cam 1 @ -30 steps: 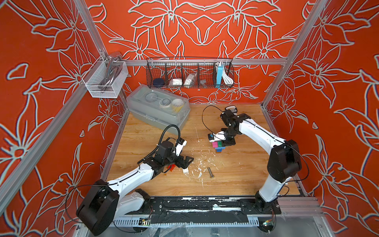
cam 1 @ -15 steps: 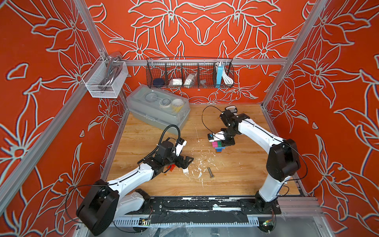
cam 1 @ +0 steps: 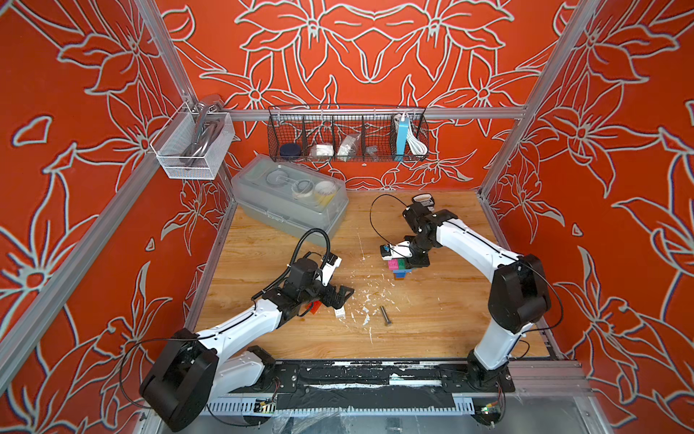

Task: Assemble a spoon with lego
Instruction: Assemble the lego brick with the lego brick.

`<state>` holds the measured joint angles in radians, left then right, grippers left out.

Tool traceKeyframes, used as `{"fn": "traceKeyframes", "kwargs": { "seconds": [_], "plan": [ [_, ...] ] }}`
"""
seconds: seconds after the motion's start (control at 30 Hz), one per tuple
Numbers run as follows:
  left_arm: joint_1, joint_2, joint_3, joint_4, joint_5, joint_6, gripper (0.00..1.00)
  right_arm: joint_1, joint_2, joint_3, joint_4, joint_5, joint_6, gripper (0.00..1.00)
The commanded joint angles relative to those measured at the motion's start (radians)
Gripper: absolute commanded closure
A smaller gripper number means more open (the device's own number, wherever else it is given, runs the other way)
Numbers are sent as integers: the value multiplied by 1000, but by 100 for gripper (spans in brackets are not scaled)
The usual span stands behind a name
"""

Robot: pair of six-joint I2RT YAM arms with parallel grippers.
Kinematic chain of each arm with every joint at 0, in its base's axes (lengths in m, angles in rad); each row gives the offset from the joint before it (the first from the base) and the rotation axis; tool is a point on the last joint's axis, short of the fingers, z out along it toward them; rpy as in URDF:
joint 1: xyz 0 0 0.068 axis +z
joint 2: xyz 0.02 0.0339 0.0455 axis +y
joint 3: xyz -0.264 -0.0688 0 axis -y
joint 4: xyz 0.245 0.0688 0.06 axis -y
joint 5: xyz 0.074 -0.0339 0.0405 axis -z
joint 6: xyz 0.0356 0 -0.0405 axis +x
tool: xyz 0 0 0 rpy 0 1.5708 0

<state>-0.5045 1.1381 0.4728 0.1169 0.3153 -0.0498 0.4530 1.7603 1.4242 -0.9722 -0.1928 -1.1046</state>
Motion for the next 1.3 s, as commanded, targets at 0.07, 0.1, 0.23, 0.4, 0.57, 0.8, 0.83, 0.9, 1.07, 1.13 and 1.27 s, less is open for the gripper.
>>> {"fn": "traceKeyframes", "kwargs": {
  "seconds": [0.07, 0.1, 0.23, 0.4, 0.57, 0.8, 0.83, 0.9, 1.07, 1.13, 1.27],
  "plan": [
    [-7, -10, 3, -6, -5, 19, 2, 21, 58, -48, -33, 4, 24, 100],
    [-6, -12, 4, -9, -5, 19, 2, 22, 68, -39, -43, 4, 24, 100],
    [-8, -14, 7, -23, -23, 24, 2, 42, 110, 10, -80, 48, 37, 100],
    [-10, -21, 12, -37, -40, 31, 2, 72, 158, 22, -106, 70, 45, 100],
    [-14, -42, 4, -45, -62, 38, 2, 79, 191, 51, -127, 62, 61, 100],
    [-16, -36, 4, -41, -62, 35, 2, 80, 161, 88, -146, 56, 70, 100],
    [-17, -34, 4, -40, -62, 34, 1, 80, 152, 84, -130, 59, 80, 100],
    [-18, -32, 4, -40, -62, 34, 2, 80, 138, 81, -118, 67, 87, 94],
    [-18, -35, 6, -46, -64, 34, 2, 79, 117, 84, -97, 75, 102, 75],
    [-17, -34, 10, -49, -65, 33, 2, 78, 111, 88, -97, 76, 112, 67],
    [-17, -40, 10, -56, -70, 33, 2, 78, 96, 88, -97, 77, 110, 50]
  ]
}}
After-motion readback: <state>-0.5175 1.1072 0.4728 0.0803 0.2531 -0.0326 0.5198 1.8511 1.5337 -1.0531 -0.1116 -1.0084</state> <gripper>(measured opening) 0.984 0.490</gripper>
